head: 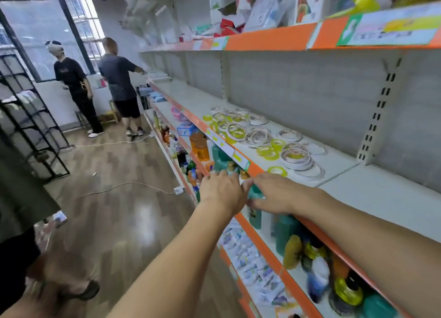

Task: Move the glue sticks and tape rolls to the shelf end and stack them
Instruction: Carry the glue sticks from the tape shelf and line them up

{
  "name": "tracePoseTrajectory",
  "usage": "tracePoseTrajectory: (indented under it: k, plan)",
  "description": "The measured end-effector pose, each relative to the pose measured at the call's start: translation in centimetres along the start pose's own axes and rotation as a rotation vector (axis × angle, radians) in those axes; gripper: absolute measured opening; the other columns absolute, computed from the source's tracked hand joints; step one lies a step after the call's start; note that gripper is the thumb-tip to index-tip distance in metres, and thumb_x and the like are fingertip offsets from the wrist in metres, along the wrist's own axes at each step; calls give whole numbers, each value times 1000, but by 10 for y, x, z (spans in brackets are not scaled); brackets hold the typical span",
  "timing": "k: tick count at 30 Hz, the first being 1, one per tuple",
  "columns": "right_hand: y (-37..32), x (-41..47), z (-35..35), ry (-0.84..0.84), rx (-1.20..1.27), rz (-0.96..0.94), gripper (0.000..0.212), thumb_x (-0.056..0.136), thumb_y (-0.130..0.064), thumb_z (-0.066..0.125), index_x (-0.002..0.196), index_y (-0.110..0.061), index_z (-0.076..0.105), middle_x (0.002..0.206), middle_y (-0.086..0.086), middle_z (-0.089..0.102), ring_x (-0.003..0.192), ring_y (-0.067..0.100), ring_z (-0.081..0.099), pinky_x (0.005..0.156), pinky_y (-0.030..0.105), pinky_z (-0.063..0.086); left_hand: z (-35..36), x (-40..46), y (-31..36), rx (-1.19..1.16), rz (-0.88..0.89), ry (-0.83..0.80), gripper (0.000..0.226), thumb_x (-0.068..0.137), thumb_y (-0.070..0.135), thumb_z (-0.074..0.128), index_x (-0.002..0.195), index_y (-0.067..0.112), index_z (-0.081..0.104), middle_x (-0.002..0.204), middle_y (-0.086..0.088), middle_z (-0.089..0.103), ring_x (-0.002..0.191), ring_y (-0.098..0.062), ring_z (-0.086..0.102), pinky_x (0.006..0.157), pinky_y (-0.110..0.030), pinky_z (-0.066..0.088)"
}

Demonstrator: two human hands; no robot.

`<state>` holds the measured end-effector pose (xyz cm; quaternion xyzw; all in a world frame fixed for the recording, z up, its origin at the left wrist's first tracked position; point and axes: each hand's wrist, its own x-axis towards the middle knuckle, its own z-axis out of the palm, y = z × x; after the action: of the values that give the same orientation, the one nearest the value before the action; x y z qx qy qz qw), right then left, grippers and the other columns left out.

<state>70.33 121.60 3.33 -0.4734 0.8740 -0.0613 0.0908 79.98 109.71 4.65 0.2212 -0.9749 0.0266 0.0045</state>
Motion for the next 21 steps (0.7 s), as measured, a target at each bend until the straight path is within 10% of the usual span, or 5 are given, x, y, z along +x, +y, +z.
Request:
tracePoseTrajectory:
  k: [21]
  plan:
    - [31, 292, -31, 268, -6, 110, 41, 92, -41, 58, 122, -14, 54, 120, 10, 55, 111, 32, 54, 87, 43, 48, 35, 278, -120, -21, 164, -56, 39, 103, 37, 33, 129, 14, 49, 134, -10, 52, 127, -31, 45, 102, -42, 36]
